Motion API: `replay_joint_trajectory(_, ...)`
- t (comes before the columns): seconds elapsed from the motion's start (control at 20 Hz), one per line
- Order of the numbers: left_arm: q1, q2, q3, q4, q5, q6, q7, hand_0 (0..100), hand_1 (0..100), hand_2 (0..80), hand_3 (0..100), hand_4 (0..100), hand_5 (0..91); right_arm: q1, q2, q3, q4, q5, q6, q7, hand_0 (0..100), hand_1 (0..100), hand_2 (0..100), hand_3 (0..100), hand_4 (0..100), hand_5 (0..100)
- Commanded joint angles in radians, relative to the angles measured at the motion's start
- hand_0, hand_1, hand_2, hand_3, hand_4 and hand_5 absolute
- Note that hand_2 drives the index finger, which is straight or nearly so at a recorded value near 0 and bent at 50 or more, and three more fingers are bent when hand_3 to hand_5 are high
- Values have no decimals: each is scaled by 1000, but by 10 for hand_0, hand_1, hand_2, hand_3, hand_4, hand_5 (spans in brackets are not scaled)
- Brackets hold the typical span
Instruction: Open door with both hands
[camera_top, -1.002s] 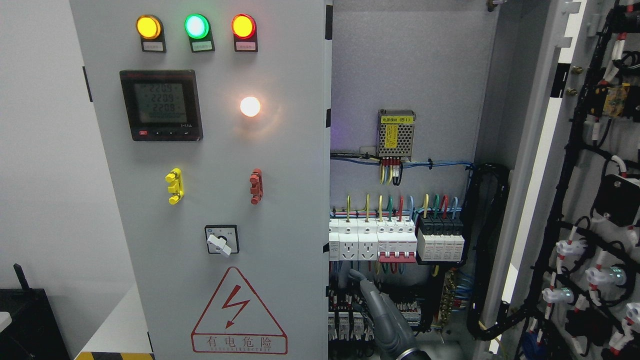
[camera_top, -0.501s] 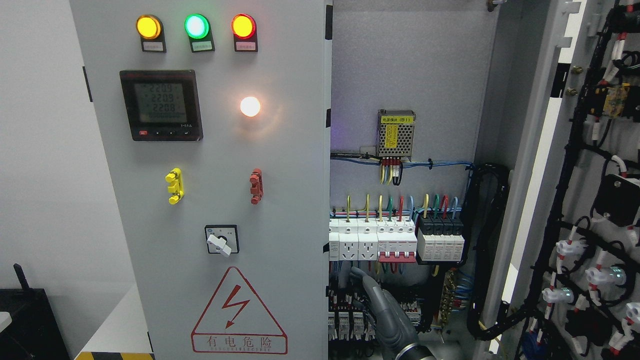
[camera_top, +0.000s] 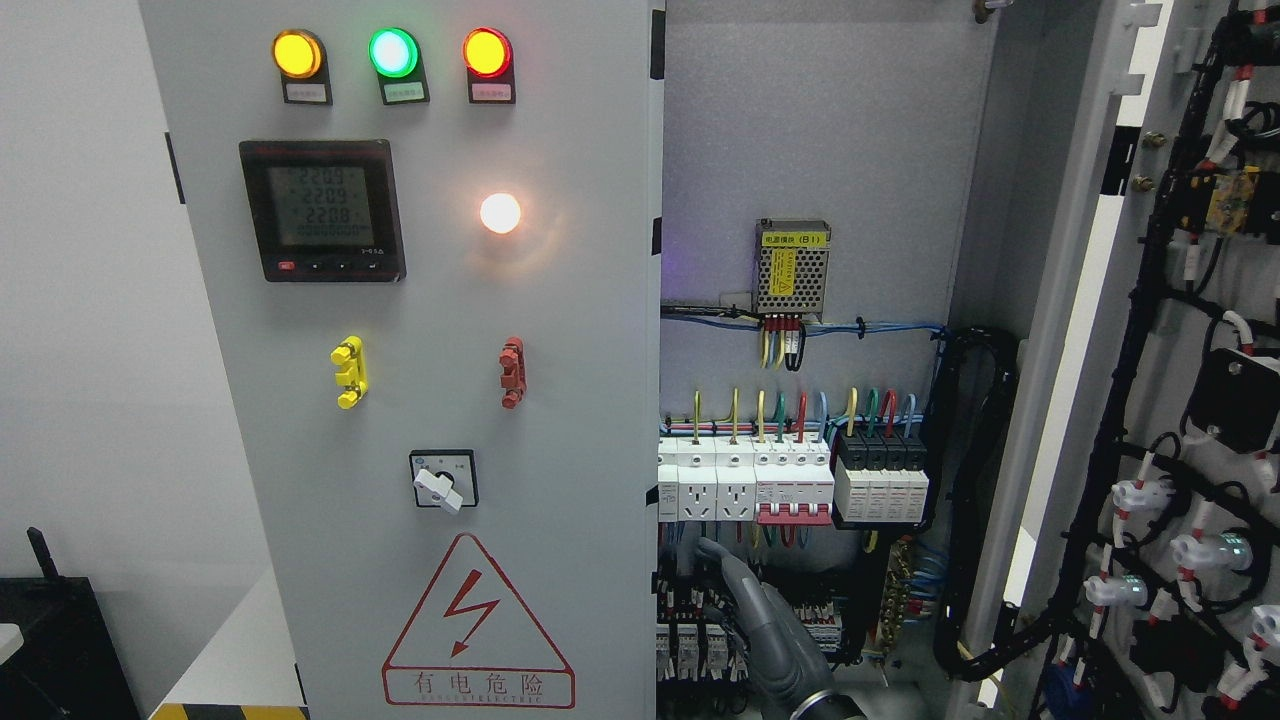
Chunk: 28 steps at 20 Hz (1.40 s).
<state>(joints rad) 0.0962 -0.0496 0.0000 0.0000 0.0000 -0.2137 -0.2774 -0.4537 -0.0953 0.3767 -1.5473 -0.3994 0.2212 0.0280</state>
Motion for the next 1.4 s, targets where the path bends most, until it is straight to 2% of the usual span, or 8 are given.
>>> replay_joint_trajectory(0.0,0,-1,17,6,-17,0,0,0,0,0,0,0,0,3,-4,24,-13,-1,0,48,386,0,0,0,0,0)
replay_joint_trajectory(0.3,0,0,17,6,-17,0,0,0,0,0,0,0,0,-6,-15,24,-4,-1,1,52,386,0,0,0,0,0)
replay_joint_trajectory(1.0,0,0,17,6,-17,0,0,0,0,0,0,0,0,-65,-17,27,70,-3,3,56,386,0,0,0,0,0)
replay_joint_trajectory(1.35,0,-1,17,6,-17,0,1,0,0,0,0,0,0,-69,-18,42,72,-73,7,56,386,0,0,0,0,0)
